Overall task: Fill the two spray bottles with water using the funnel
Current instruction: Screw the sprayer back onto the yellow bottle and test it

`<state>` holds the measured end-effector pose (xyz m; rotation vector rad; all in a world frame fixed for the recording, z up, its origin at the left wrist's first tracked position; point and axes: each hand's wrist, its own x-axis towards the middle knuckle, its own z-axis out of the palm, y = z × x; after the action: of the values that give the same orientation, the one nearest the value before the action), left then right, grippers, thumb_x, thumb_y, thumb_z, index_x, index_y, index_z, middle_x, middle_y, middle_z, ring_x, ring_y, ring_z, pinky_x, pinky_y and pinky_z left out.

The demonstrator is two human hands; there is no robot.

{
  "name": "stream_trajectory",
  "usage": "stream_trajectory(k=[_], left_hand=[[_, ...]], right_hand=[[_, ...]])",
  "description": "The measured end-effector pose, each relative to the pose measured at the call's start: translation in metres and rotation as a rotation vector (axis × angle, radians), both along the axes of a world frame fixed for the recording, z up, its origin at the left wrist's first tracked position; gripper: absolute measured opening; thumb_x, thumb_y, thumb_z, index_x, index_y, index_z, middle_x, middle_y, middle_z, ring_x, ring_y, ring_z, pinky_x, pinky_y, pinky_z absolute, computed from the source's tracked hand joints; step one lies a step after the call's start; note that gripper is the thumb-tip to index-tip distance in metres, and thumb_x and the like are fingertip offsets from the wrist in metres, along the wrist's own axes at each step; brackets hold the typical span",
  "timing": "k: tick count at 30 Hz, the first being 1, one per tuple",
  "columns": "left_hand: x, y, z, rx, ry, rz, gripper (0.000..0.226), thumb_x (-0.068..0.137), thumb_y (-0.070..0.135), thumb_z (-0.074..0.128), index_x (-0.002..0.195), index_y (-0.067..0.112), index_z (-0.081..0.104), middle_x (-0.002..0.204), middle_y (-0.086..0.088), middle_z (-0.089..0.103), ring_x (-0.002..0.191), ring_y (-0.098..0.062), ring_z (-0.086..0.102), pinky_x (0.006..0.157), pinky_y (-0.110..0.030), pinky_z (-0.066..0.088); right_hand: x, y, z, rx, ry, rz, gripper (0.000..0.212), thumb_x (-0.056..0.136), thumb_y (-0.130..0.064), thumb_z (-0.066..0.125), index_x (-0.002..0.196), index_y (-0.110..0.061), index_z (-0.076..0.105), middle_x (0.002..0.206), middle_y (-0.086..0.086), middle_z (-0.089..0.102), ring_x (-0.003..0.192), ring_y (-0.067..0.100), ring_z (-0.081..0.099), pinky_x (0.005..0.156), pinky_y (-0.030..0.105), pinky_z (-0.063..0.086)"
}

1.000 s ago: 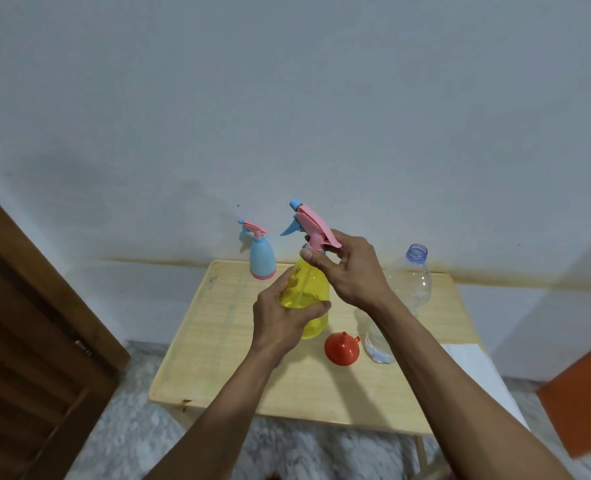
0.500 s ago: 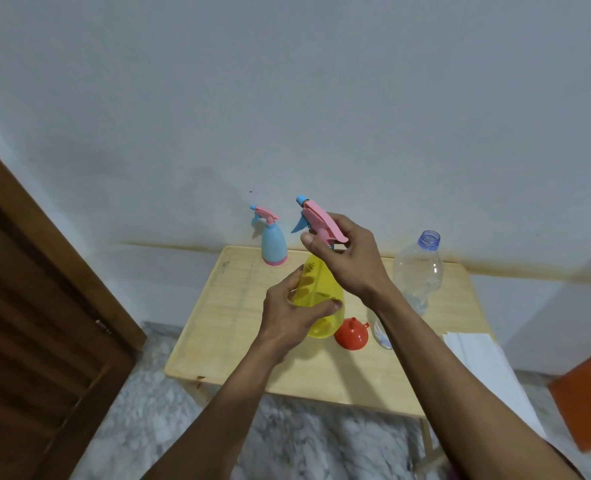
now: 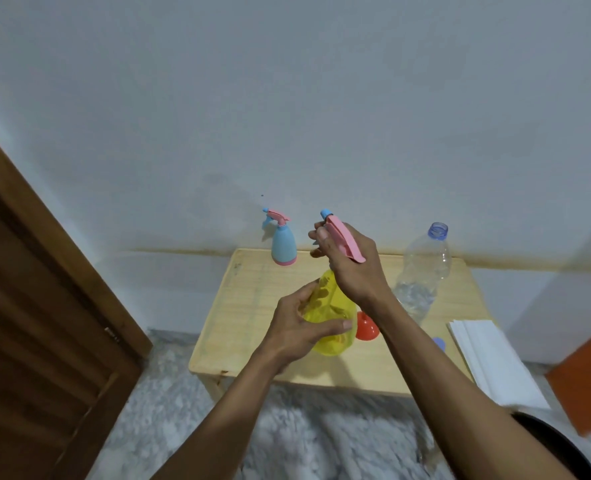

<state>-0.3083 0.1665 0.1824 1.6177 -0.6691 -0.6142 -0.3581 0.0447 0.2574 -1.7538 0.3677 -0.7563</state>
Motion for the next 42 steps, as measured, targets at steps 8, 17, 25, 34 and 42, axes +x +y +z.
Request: stream_trajectory(k=[8, 17, 25, 34, 42], left_hand=[[0.017, 0.084, -0.016, 0.218, -0.192, 0.028, 0.09, 0.066, 0.04, 0.093, 0.144, 0.024, 0.053, 0.141, 0.005, 0.06, 0.125, -0.005, 0.056, 0.103, -0.03, 0.05], [0.026, 0.141, -0.032, 0.676, -0.53, -0.034, 0.077, 0.088, 0.047, 0.072, 0.152, 0.022, 0.038, 0.153, -0.002, 0.046, 0.142, -0.024, 0.04, 0.109, -0.041, 0.042], [0.025, 0.148, -0.035, 0.899, -0.574, -0.127, 0.079, 0.087, 0.046, 0.072, 0.152, 0.018, 0.038, 0.153, -0.007, 0.045, 0.138, -0.027, 0.045, 0.106, -0.043, 0.045], [0.022, 0.142, -0.03, 1.018, -0.553, -0.168, 0.072, 0.088, 0.042, 0.073, 0.147, 0.015, 0.043, 0.145, -0.01, 0.047, 0.125, -0.03, 0.054, 0.099, -0.042, 0.051], [0.021, 0.137, -0.031, 1.027, -0.537, -0.172, 0.07, 0.088, 0.041, 0.072, 0.147, 0.014, 0.043, 0.146, -0.011, 0.045, 0.125, -0.031, 0.054, 0.1, -0.043, 0.05]], right_hand=[[-0.029, 0.046, -0.021, 0.119, 0.1, -0.253, 0.025, 0.1, -0.038, 0.059, 0.097, -0.015, 0.066, 0.091, 0.005, 0.072, 0.068, 0.018, 0.076, 0.076, 0.045, 0.056], [-0.065, 0.103, -0.075, 0.067, 0.442, -0.312, 0.039, 0.102, -0.039, 0.052, 0.08, -0.006, 0.057, 0.065, 0.003, 0.051, 0.05, 0.019, 0.072, 0.056, 0.03, 0.047], [-0.078, 0.123, -0.112, 0.068, 0.642, -0.313, 0.039, 0.1, -0.042, 0.046, 0.079, -0.012, 0.061, 0.06, 0.006, 0.066, 0.054, 0.023, 0.073, 0.084, 0.042, 0.053], [-0.076, 0.123, -0.119, 0.109, 0.754, -0.302, 0.04, 0.096, -0.042, 0.046, 0.078, -0.01, 0.063, 0.055, 0.006, 0.067, 0.058, 0.024, 0.073, 0.068, 0.033, 0.043], [-0.074, 0.117, -0.116, 0.107, 0.767, -0.317, 0.04, 0.096, -0.04, 0.047, 0.084, -0.005, 0.063, 0.074, 0.01, 0.067, 0.046, 0.022, 0.07, 0.067, 0.034, 0.052]])
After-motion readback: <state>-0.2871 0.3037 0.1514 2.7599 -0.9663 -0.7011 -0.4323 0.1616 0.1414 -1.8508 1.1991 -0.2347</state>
